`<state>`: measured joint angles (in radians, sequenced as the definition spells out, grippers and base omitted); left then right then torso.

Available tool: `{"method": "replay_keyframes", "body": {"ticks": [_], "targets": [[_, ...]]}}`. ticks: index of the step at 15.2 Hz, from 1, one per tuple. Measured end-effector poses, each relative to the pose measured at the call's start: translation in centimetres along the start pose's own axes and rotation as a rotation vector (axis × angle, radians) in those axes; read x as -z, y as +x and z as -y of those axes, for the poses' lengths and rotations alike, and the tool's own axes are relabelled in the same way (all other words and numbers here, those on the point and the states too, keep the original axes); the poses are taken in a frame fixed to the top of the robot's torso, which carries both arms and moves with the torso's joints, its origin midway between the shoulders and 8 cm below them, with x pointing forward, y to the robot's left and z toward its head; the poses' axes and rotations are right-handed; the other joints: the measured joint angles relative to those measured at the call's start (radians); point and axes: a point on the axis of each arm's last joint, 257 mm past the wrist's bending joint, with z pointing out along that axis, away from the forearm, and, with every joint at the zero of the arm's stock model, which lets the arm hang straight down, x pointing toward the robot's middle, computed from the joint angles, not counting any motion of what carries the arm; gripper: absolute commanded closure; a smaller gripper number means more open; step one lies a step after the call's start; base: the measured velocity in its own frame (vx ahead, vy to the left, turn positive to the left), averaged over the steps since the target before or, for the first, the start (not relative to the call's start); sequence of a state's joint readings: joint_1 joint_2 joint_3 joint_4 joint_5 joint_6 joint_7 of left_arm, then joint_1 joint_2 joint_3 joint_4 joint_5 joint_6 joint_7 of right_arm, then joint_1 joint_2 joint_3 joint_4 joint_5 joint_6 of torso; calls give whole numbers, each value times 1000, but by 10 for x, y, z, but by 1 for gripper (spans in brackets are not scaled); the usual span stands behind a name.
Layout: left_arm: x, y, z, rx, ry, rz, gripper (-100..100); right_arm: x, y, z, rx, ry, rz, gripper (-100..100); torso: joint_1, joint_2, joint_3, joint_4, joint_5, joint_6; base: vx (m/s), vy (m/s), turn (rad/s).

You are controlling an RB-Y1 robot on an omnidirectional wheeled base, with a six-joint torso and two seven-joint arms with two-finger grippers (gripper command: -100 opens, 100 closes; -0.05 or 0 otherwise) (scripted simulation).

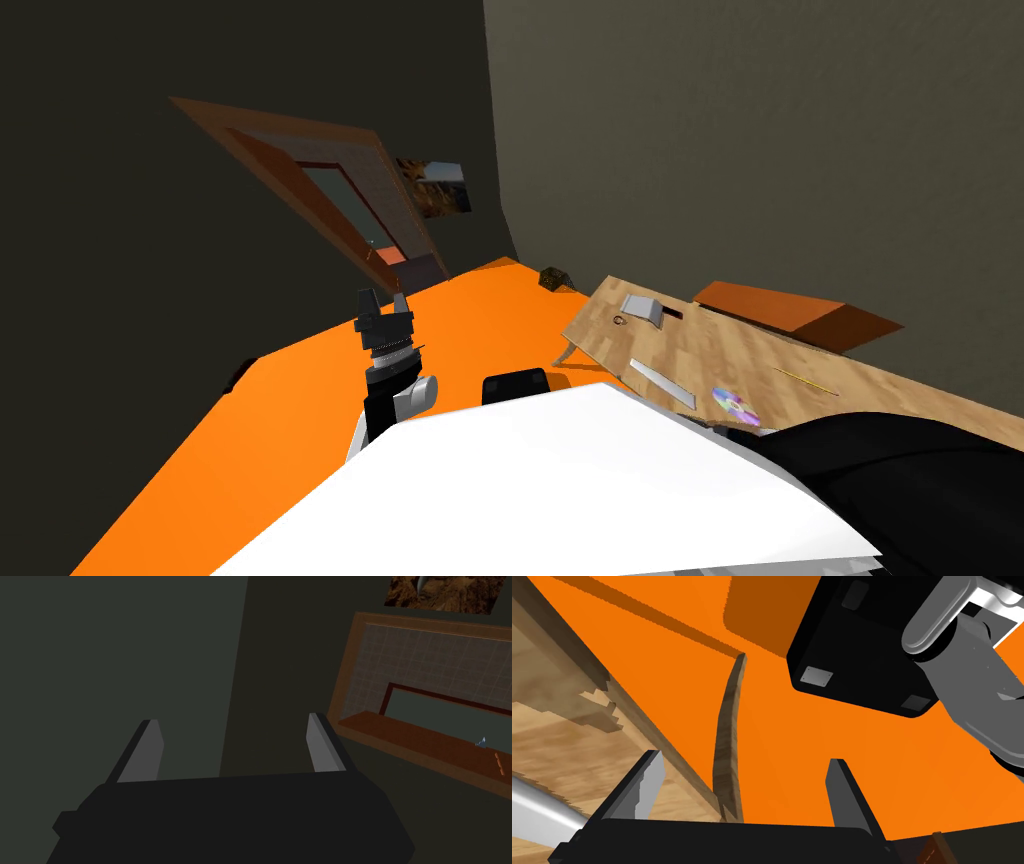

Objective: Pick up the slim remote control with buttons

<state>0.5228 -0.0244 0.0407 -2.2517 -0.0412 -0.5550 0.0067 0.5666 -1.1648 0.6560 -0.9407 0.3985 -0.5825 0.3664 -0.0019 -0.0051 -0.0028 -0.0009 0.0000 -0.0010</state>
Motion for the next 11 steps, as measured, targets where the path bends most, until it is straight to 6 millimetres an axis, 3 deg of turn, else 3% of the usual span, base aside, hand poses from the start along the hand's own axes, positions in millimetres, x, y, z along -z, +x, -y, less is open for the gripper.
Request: {"method": "replay_keyframes", "body": {"ticks": [3,8,11], "targets": [[0,0,0,0,0,0,0,23,36,25,57,41,-104,-100,-3,-2,-1,-1,-1,0,92,-79,187],[0,0,0,0,0,0,0,36,59,42,93,70,-169,-100,0,1,0,0,0,1,56,-52,112],[0,0,0,0,0,0,0,45,80,51,127,78,-226,-100,-5,-3,-2,0,-1,0,114,-115,239]]}}
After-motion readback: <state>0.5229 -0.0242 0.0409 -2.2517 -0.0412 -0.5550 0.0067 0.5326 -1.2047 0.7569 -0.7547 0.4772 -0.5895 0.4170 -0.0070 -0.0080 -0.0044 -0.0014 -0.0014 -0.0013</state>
